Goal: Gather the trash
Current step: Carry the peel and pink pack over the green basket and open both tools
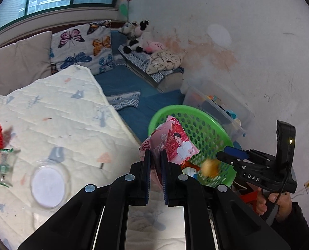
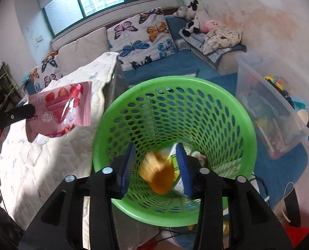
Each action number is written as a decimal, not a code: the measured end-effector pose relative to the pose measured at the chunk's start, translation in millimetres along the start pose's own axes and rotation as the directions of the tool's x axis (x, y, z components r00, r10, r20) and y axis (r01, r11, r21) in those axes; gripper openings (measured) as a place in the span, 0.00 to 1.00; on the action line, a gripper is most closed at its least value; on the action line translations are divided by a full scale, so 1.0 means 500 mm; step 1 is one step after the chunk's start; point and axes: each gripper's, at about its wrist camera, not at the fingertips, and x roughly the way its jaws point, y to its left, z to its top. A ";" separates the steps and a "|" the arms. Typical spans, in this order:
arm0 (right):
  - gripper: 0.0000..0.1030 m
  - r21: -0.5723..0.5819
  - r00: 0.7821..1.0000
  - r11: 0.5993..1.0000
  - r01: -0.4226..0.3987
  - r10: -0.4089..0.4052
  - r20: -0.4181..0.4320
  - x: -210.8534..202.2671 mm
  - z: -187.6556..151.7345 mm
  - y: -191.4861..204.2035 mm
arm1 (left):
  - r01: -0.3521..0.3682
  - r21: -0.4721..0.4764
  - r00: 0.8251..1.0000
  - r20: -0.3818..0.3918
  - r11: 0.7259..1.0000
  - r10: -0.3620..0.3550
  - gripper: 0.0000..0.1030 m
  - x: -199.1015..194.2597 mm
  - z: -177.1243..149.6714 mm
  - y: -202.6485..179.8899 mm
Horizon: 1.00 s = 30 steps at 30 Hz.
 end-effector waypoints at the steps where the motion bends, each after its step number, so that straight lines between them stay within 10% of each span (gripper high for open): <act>1: 0.49 0.003 1.000 1.000 0.002 -0.002 0.001 -0.002 -0.001 -0.004 | 0.003 0.003 1.000 -0.006 1.000 -0.003 0.09 0.006 0.001 -0.008; 30: 0.60 0.009 0.999 1.000 -0.011 0.011 0.037 -0.045 -0.022 -0.047 | 0.042 -0.012 0.987 -0.153 0.999 -0.043 0.21 0.140 -0.024 -0.069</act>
